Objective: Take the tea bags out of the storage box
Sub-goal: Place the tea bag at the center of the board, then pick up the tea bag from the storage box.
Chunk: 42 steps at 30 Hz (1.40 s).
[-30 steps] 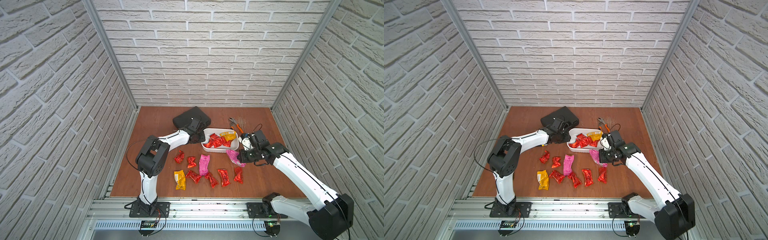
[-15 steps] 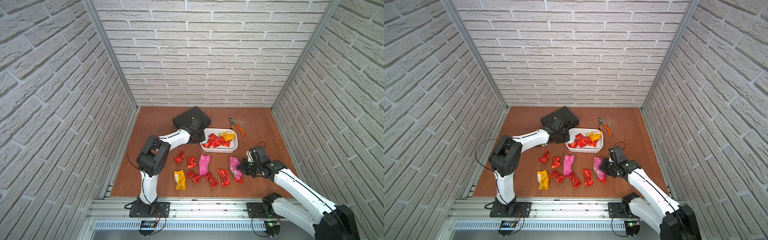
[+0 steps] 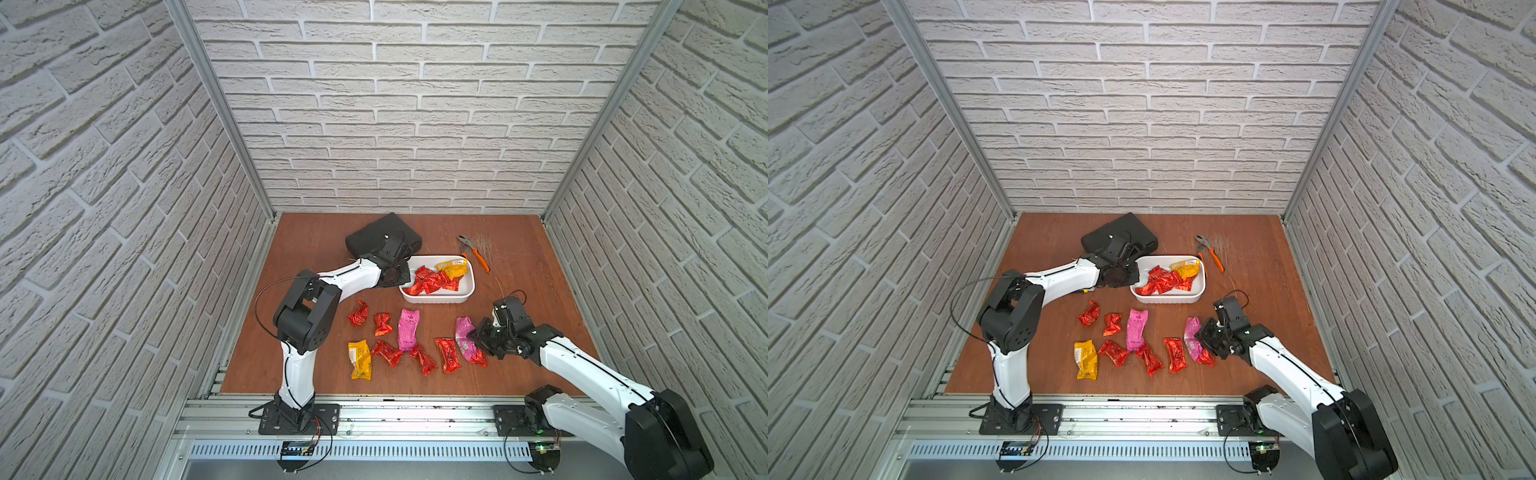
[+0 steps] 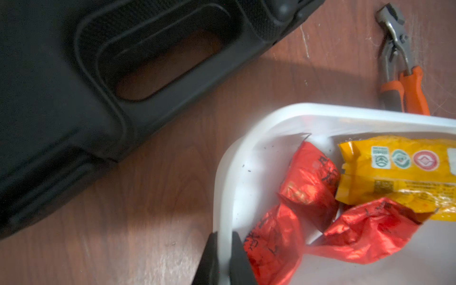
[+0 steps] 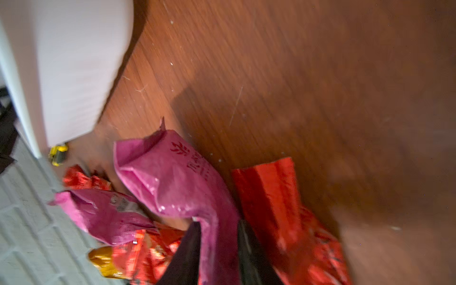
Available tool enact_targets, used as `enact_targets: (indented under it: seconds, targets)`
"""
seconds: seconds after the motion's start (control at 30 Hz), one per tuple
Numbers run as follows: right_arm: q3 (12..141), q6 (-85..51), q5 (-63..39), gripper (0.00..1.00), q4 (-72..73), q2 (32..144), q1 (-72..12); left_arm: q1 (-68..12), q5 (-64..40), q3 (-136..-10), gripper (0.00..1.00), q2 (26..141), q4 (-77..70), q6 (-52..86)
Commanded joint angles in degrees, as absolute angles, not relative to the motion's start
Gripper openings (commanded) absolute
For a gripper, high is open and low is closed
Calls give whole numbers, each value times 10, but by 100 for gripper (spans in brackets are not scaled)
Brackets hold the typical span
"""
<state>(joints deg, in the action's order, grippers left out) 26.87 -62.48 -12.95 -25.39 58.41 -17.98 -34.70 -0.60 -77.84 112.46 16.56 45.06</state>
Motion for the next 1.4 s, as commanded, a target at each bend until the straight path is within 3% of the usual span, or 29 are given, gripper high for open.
enact_targets:
  seconds: [0.0, 0.23, 0.5, 0.83, 1.37]
  targets:
    - [325, -559, -48, 46, -348, 533, -176, -350, 9, -777, 0, 1112, 166, 449]
    - [415, -392, -20, 50, -416, 520, -174, -352, 33, -775, 0, 1107, 173, 454]
    - [555, -287, -118, 49, -378, 687, -180, -352, 54, -787, 0, 1113, 178, 464]
    - [693, -435, -80, 52, -310, 904, -203, -352, 59, -791, 0, 1121, 178, 482]
    - [769, -579, -87, 59, -195, 1090, -224, -353, 64, -784, 0, 1118, 182, 512]
